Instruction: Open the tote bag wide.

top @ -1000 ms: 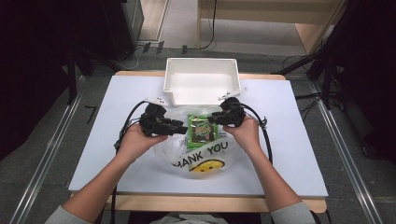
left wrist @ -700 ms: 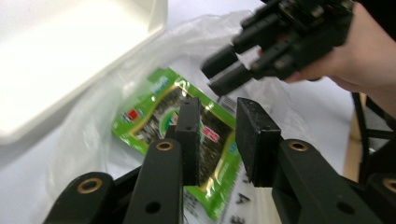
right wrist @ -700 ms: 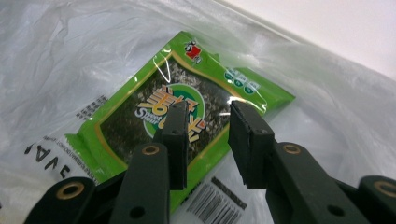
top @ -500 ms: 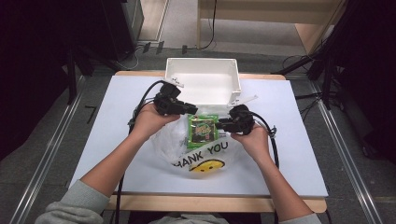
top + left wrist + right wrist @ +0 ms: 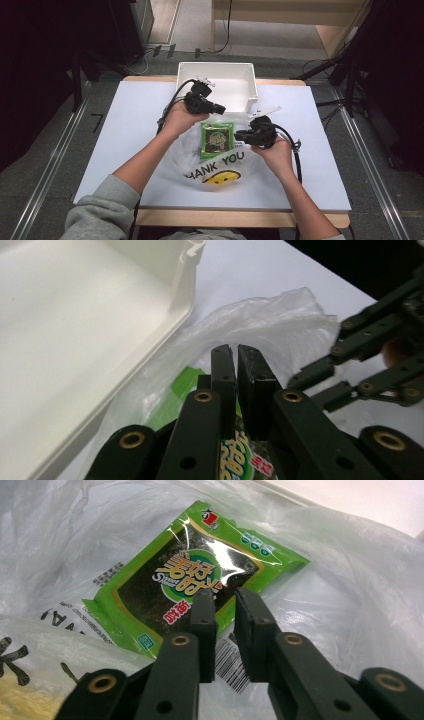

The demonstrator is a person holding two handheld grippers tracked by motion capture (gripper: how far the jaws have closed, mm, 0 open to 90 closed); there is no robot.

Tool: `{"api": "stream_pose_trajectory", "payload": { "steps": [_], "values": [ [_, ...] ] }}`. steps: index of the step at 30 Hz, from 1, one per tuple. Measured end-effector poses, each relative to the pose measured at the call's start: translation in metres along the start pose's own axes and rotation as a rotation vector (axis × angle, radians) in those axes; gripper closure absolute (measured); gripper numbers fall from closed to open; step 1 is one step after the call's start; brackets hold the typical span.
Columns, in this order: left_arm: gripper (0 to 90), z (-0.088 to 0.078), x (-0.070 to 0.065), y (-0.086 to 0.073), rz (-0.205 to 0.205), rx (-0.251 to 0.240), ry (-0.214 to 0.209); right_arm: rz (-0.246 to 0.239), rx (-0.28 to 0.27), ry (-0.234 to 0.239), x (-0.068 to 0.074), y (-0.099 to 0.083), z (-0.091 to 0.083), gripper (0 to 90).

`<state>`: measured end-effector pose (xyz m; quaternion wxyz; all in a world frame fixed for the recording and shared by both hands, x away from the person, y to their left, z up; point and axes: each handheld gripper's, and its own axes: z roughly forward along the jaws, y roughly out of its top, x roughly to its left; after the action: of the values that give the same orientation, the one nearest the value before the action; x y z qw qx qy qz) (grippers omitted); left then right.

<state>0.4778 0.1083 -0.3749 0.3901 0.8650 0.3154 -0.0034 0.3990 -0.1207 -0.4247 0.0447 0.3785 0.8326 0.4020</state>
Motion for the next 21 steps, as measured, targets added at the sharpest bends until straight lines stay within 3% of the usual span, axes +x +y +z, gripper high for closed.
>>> {"api": "stream_pose_trajectory", "payload": {
  "steps": [1, 4, 6, 8, 19, 21],
  "values": [
    [87.6, 0.0, 0.0, 0.0, 0.0, 0.0, 0.0, 0.001, -0.001, 0.0, -0.001, 0.0, 0.0, 82.9],
    [88.4, 0.023, 0.015, -0.008, -0.015, 0.041, 0.021, 0.005, 0.002, 0.0, -0.001, -0.003, 0.001, 88.0],
    [89.0, 0.032, 0.02, -0.012, -0.002, 0.059, 0.038, 0.009, 0.005, -0.002, -0.001, -0.005, 0.001, 89.9],
    [89.0, 0.038, 0.026, -0.016, -0.01, 0.057, 0.04, 0.013, 0.007, -0.003, -0.002, -0.008, 0.001, 90.0],
    [89.0, 0.055, 0.044, -0.033, -0.086, 0.05, 0.051, 0.015, 0.049, -0.011, 0.0, -0.022, 0.006, 90.0],
    [88.9, 0.059, 0.045, -0.038, -0.084, 0.063, 0.056, 0.014, 0.061, -0.01, 0.001, -0.025, 0.008, 90.0]
  ]
}}
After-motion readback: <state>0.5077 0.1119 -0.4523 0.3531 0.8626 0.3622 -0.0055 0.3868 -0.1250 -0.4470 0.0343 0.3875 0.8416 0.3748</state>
